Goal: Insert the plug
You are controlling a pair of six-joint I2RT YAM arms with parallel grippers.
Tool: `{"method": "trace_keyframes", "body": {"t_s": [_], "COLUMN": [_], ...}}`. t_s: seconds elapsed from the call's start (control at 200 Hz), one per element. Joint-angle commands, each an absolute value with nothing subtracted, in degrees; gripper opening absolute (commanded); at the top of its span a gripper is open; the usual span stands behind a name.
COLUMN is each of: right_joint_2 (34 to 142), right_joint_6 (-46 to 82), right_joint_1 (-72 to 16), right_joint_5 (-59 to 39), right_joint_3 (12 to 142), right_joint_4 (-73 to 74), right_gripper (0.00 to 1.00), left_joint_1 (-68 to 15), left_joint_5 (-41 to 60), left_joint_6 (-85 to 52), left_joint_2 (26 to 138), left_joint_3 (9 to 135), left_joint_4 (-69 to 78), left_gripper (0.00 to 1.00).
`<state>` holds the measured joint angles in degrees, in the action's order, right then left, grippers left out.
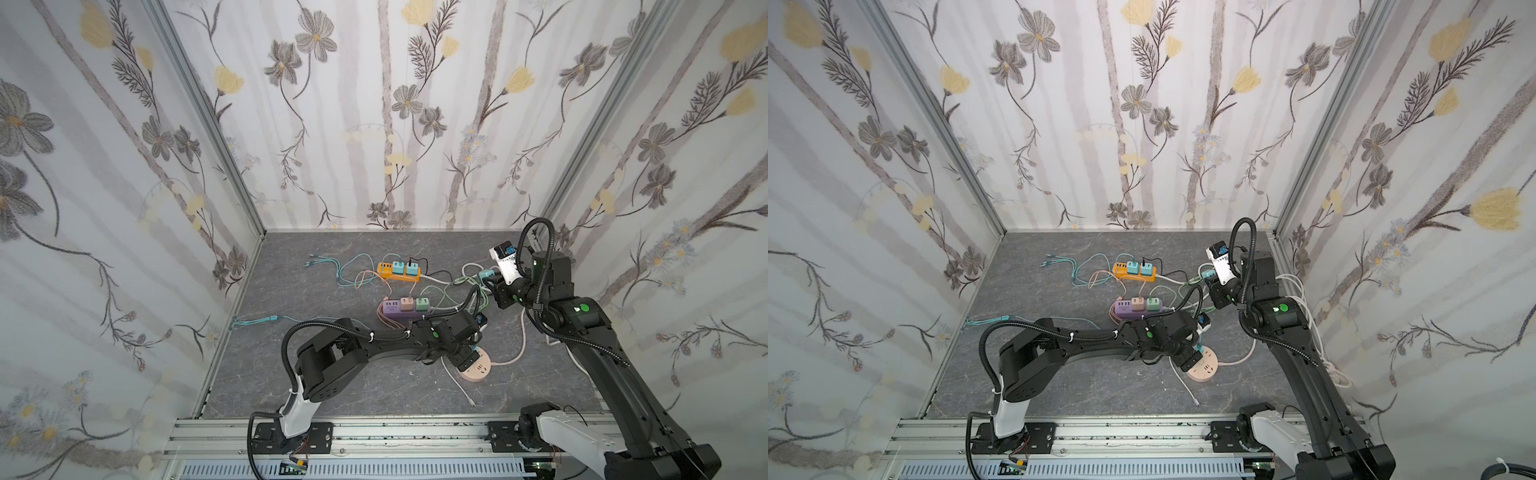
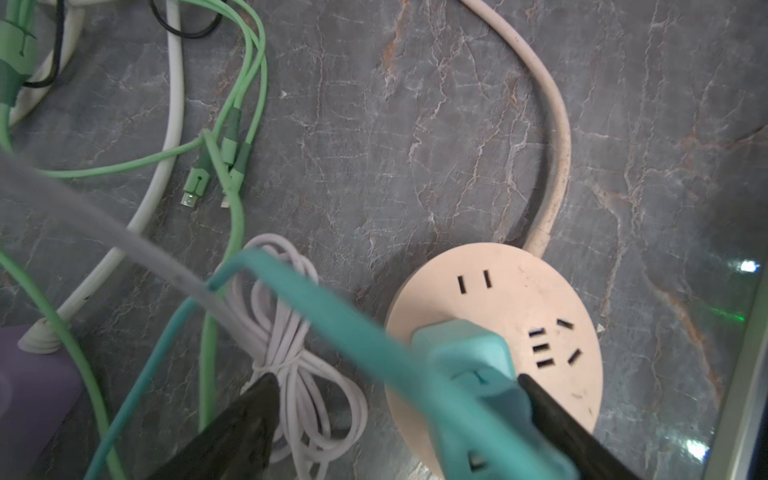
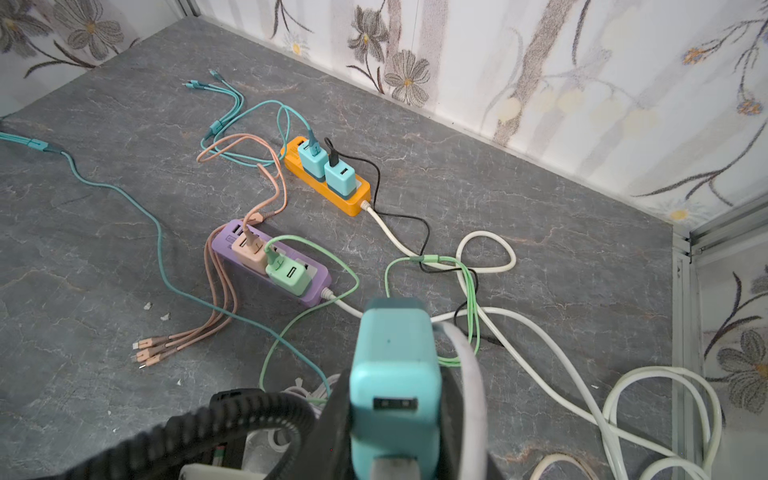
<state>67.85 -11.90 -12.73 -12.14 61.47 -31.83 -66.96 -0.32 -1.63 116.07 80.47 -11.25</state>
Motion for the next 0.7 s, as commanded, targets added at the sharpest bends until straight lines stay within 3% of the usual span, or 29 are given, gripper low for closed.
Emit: {"method": "trace_keyframes", "body": {"t_s": [0.0, 0.095, 0.325, 0.425, 0.53, 0.694], "right_joint_2": [66.13, 64.81, 65.66, 67.38, 71.33, 84.54], "right_joint_6": [-9.64, -9.66, -19.15, -28.90, -40.79, -54.89], "right_joint_1": [-12.80, -13.16, -15.61, -18.70, -22.76, -28.08], "right_joint_5": [-14.10, -16.28, -25.40, -31.87, -37.35, -34.42], "right_joint_3": [59.92, 58.02, 54.84, 52.60, 51.16, 57.99], "right_joint_4": [-31.51, -32.34, -38.14, -41.29, -42.83, -46.58], "right_gripper": [0.00, 0.00, 0.00, 0.00, 0.00, 0.00], "left_joint_1": [-66.47, -65.53, -58.09, -53.09, -48.90, -45.41], "left_joint_5": [-2.72, -2.55, -1.58, 2.86, 11.12, 17.04], "left_joint_6": [0.16, 1.32, 7.37, 10.11, 12.92, 9.93], "left_joint_2": [116.60, 115.20, 107.97, 103.25, 97.55, 88.04], "left_joint_3": [80.52, 78.11, 66.15, 59.53, 53.58, 49.02], "left_joint_4": [-14.72, -13.94, -12.94, -11.61, -9.94, -9.38], "left_gripper": [0.63, 0.56, 0.57, 0.66, 0.83, 0.93]}}
